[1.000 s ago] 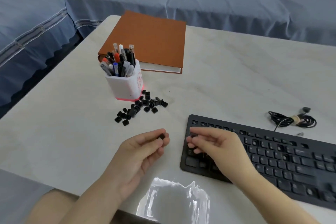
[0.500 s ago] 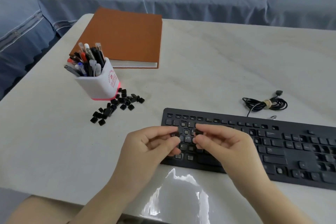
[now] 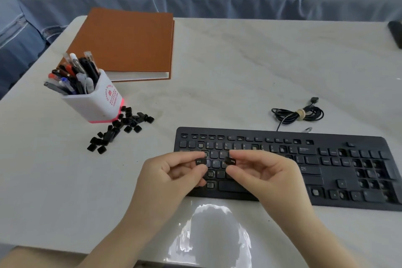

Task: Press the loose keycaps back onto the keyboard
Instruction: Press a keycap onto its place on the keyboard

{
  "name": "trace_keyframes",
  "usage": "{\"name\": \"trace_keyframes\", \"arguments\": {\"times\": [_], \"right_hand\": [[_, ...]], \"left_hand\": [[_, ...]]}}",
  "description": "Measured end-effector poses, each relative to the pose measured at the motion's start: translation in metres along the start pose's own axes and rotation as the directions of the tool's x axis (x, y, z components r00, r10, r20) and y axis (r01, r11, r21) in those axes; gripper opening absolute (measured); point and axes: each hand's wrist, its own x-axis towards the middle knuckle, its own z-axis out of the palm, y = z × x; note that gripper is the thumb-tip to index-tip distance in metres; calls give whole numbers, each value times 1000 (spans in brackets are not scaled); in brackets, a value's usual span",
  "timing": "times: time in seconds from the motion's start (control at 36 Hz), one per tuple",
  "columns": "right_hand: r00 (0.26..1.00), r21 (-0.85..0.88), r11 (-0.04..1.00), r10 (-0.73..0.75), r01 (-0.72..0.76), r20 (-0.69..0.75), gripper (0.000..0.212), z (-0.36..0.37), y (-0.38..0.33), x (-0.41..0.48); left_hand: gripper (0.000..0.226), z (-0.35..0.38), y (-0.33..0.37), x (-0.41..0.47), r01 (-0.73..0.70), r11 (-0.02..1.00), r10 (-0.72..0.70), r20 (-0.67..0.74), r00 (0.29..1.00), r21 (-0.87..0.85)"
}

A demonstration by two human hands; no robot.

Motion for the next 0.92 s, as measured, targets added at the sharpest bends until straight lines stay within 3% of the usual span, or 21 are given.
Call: {"name": "trace_keyframes", "arguments": {"times": [0.17,0.39,0.53,0.72,0.92], "right_hand": [[983,-269,947,-183,176,-1,36,-10,3,-2],[965,-294,923,-261,250,2,25,-19,9,0],[978,-259,946,-207,197,-13,36,-23,16,-1],[995,-196,980,-61,43,-84,27,-34,28,-5],[976,-241,968,21,-75,-218,26,-72,41,-4]], "left_hand": [[29,6,-5,0,29,999,-29,6,1000,-15],[26,15,-10,1,53,999,-53,29,998,-9],[29,21,-17,0,54,998,-54,32,998,12],[25,31,-33,3,16,996,-20,46,999,82],[24,57,-36,17,-129,971,109,109,988,200]]}}
